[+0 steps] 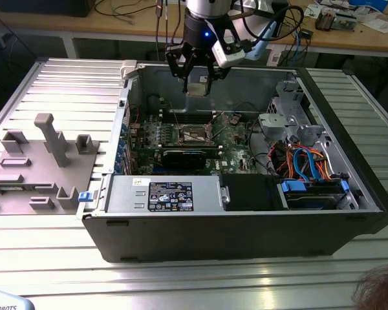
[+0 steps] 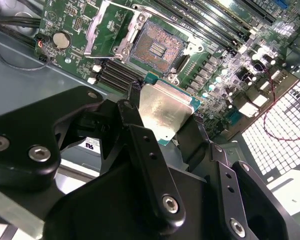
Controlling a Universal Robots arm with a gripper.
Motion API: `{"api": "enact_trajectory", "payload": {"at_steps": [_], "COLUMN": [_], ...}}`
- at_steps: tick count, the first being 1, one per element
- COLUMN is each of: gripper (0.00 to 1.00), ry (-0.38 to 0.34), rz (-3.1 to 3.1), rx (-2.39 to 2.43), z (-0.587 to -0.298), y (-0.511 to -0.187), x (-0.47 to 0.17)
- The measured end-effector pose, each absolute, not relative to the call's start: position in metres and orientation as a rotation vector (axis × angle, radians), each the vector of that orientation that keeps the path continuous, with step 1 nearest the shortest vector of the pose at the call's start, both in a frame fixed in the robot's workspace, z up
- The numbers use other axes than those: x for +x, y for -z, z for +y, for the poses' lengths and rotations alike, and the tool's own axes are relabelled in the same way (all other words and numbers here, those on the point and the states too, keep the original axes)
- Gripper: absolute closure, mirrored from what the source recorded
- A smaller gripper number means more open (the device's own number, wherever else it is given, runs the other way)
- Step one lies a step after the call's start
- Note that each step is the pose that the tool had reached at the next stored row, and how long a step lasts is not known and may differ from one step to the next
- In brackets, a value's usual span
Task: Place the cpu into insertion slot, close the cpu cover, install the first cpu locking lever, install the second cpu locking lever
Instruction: 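Place the cpu into insertion slot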
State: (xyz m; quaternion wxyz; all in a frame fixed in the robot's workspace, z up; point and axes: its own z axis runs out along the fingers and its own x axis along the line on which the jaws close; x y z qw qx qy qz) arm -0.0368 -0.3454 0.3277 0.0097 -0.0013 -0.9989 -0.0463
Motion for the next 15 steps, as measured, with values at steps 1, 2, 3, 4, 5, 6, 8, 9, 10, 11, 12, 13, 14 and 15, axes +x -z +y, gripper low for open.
{"api": "enact_trajectory", "payload": {"at_steps": [1,2,3,4,5,6,8,9,10,11,12,13,14,15], "gripper": [0.46,0.46,0.46,0.46,0.46,0.46,0.46,0.46,0.46,0.46,0.46,0.46,0.46,0.46], "ry": [0.145,0.145,0.145,0.145,0.145,0.145,0.145,0.145,0.145,0.145,0.145,0.145,0.145,0.145], "rz": [-3.119,-3.119,-3.119,-3.119,-3.119,-3.119,-3.119,-3.119,-3.119,-3.119,-3.119,-3.119,-3.119,-3.119], "rx": [-0.004,-0.004,-0.004,-0.004,-0.004,-0.004,-0.004,-0.004,-0.004,-0.004,-0.004,-0.004,-0.004,-0.004], "z": [-0.3454,-0.3454,-0.3454,-0.3454,-0.3454,-0.3454,-0.3454,-0.3454,-0.3454,-0.3454,-0.3454,-0.3454,-0.3454,-0.3454], "y": [-0.3276,-0.3274,-0.3273,-0.3271,-0.327,-0.3268,-0.3264,-0.3261,-0.3259,-0.3257,-0.3255,-0.3253,-0.325,-0.3248], "x": [-0.0368,-0.0368,-0.0368,-0.0368,-0.0368,-0.0368,-0.0368,-0.0368,-0.0368,-0.0368,-0.0368,-0.0368,-0.0368,-0.0368]}}
